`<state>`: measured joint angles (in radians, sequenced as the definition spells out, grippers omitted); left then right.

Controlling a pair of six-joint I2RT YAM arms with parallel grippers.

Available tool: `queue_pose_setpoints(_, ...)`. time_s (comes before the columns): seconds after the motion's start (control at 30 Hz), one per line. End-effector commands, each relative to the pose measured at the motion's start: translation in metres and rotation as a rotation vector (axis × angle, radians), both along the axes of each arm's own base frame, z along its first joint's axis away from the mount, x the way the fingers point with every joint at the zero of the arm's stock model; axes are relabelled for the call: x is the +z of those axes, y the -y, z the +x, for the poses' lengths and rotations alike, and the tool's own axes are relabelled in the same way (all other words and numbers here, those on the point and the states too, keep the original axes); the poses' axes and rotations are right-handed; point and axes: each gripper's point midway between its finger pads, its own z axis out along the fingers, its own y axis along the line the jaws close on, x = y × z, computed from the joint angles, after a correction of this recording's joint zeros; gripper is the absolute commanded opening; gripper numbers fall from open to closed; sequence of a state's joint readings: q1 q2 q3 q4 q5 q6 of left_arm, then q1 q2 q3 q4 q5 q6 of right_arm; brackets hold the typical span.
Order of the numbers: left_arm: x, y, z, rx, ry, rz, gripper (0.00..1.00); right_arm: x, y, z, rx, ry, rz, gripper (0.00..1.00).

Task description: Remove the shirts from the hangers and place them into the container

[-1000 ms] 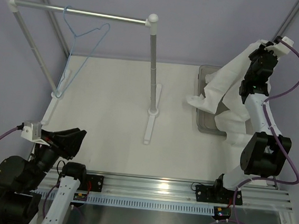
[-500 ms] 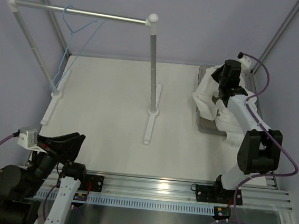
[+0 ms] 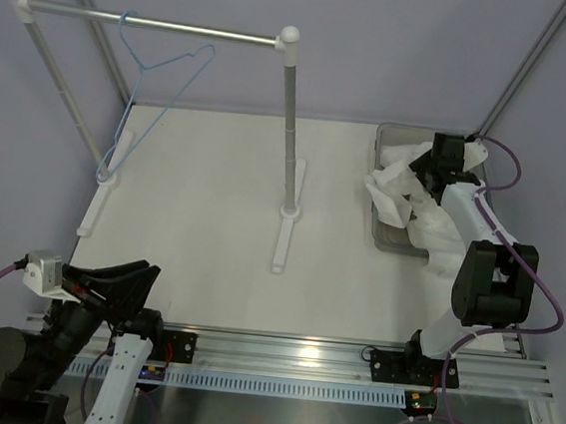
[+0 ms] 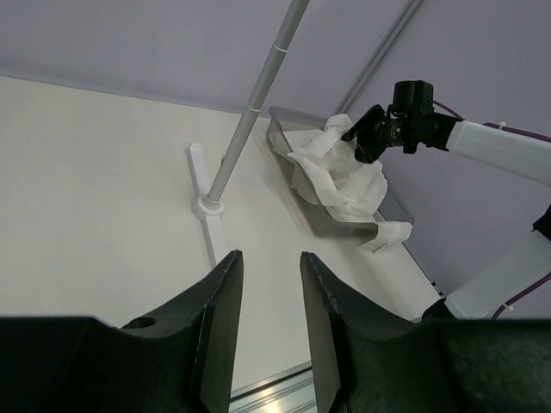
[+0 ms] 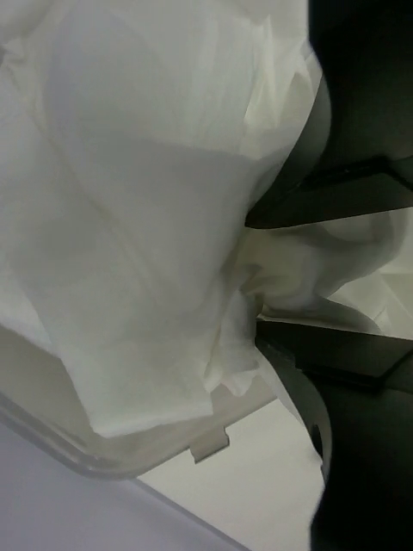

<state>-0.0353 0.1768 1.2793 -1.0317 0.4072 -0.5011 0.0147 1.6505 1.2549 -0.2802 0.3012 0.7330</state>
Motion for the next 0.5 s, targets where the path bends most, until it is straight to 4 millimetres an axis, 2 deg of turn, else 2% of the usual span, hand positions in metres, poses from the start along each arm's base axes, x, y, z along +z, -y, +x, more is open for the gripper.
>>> queue_pose_setpoints(0.0, -0.005, 0.008, 0.001, -0.051, -0.040, 0.020, 0.38, 0.016, 0.007, -0.018, -0.004, 0.000, -0.071, 0.67)
queue_pose_setpoints(0.07, -0.007, 0.008, 0.003, -0.054, -0.047, 0.024, 0.38, 0.030, 0.004, -0.022, 0.014, 0.016, -0.108, 0.80)
queue_pose_setpoints(0.13, -0.006, 0.009, 0.004, -0.058, -0.052, 0.021, 0.38, 0.052, 0.008, -0.033, 0.001, 0.040, -0.167, 0.89)
queue_pose_setpoints(0.33, -0.011, 0.008, 0.009, -0.040, -0.057, 0.010, 0.38, 0.102, 0.014, -0.065, -0.012, 0.130, -0.217, 1.00)
queue_pose_setpoints(0.4, -0.015, 0.002, 0.012, -0.001, -0.072, 0.002, 0.38, 0.111, 0.023, -0.071, -0.032, 0.149, -0.232, 0.99)
queue_pose_setpoints(0.47, -0.015, -0.001, 0.010, 0.020, -0.053, -0.008, 0.38, 0.102, 0.031, -0.072, -0.040, 0.133, -0.200, 1.00)
